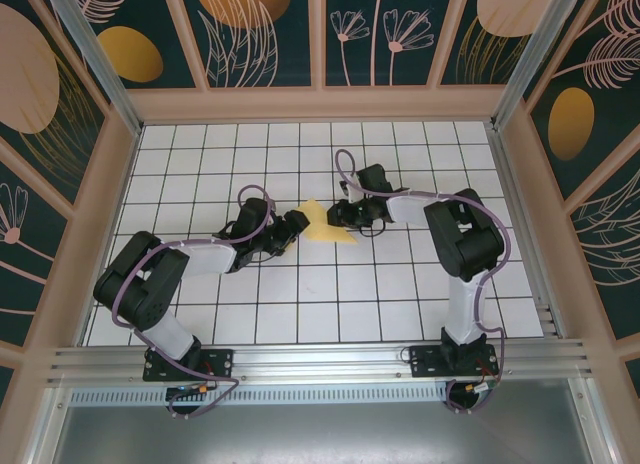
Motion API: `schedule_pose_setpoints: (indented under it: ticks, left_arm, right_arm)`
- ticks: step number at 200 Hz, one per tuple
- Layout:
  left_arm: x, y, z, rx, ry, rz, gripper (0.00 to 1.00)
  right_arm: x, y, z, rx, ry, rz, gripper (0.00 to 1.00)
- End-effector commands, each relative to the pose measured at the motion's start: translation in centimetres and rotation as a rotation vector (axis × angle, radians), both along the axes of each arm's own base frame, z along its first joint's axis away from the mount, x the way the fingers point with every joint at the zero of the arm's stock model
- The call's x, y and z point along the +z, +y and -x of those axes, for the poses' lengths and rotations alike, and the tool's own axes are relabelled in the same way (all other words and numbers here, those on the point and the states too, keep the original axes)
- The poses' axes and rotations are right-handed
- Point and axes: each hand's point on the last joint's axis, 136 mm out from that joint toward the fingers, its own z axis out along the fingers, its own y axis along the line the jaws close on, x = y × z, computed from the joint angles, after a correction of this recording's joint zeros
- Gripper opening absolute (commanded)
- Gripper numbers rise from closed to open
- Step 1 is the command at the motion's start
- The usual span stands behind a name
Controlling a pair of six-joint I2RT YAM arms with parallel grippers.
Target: Fold a paper plane with a square sheet of paper (pick it up from the middle)
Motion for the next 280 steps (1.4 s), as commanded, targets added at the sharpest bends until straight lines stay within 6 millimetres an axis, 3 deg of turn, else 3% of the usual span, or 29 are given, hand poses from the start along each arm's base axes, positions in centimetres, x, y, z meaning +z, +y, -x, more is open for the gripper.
schedule_pose_setpoints:
  ticks: [1, 78, 88, 95, 145, 207, 254, 280]
  left_arm:
    - [0.5, -1.0, -0.2, -0.010, 0.009, 0.049, 0.70]
    - [0.5, -2.5, -0.3, -0.027, 0.054, 0.096, 0.66]
    - [1.0, -2.8, -0.5, -0.029, 0.049, 0.111, 0.66]
    - [-0.2, -2.8, -0.4, -0.028, 0.076, 0.102, 0.65]
    - [-1.0, -3.2, -0.8, -0.014, 0.108, 0.104, 0.64]
    - [-1.0, -4.1, -1.6, -0.033, 0.109, 0.116, 0.55]
    - [-1.4, -4.4, -2.0, -0.035, 0.115, 0.113, 0.55]
    - [-1.0, -4.7, -2.3, -0.040, 0.106, 0.121, 0.45]
  right_arm:
    - [-0.1, 0.0, -0.5, -0.008, 0.019, -0.009, 0.30]
    - [-2.3, -1.6, 0.8, -0.188, 0.189, -0.038, 0.30]
    - [-2.1, -1.6, 0.7, -0.190, 0.192, -0.045, 0.30]
    - [-2.2, -1.6, 0.8, -0.193, 0.197, -0.044, 0.30]
    - [-2.4, -1.9, 1.0, -0.197, 0.213, -0.046, 0.31]
    - [-2.4, -1.8, 1.1, -0.192, 0.216, -0.059, 0.31]
    - [-2.2, -1.8, 1.1, -0.187, 0.212, -0.066, 0.31]
    - [-1.7, -1.7, 1.0, -0.173, 0.188, -0.075, 0.32]
